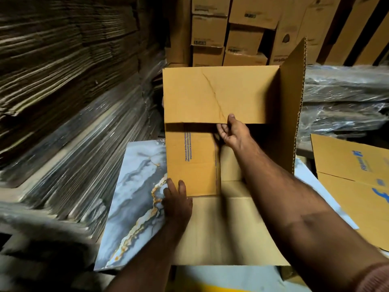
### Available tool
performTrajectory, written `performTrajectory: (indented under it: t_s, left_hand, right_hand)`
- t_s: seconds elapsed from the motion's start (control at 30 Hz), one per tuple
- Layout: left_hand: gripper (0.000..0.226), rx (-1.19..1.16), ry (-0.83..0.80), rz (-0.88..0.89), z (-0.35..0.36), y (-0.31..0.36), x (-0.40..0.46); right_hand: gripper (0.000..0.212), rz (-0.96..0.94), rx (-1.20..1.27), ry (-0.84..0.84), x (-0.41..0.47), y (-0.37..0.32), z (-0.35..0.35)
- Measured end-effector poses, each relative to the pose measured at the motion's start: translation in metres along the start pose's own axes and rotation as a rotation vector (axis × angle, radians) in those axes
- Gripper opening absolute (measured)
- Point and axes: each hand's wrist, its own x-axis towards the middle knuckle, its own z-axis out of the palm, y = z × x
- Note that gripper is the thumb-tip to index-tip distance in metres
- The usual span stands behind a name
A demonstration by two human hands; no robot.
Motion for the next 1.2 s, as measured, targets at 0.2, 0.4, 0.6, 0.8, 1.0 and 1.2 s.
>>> performTrajectory:
  t_s: [0.2, 0.4, 0.6, 0.8, 1.0, 1.2]
  left_hand:
    - [0.075, 0.047, -0.016, 0.009, -0.014, 0.002, 0.006]
    - [0.094, 0.015, -0.174, 0.078, -0.011, 0.003, 0.016]
    - [0.098, -0.421, -0.408, -0.027, -0.039, 0.007, 0.049]
    - [0.103, -0.604, -0.330, -0.037, -0.096, 0.043, 0.067]
    - [0.102, -0.676, -0.121, -0.034, -0.164, 0.074, 0.062]
    - [0.096, -0.653, 0.148, -0.127, -0.218, 0.106, 0.047]
  right_hand:
    - [0.017, -0.052, 0.003, -0.061, -0.021, -0.020, 0.017]
    - [0.005, -0.043, 0.033, -0.114, -0.040, -0.012, 0.006]
    - [0.004, -0.091, 0.078, -0.168, -0.060, -0.022, 0.011]
    - [0.003, -0.104, -0.002, -0.204, -0.093, -0.042, 0.015]
    - [0.009, -0.088, -0.244, -0.229, -0.150, -0.091, 0.037]
    - [0.030, -0.146, -0.494, -0.191, -0.208, -0.154, 0.080]
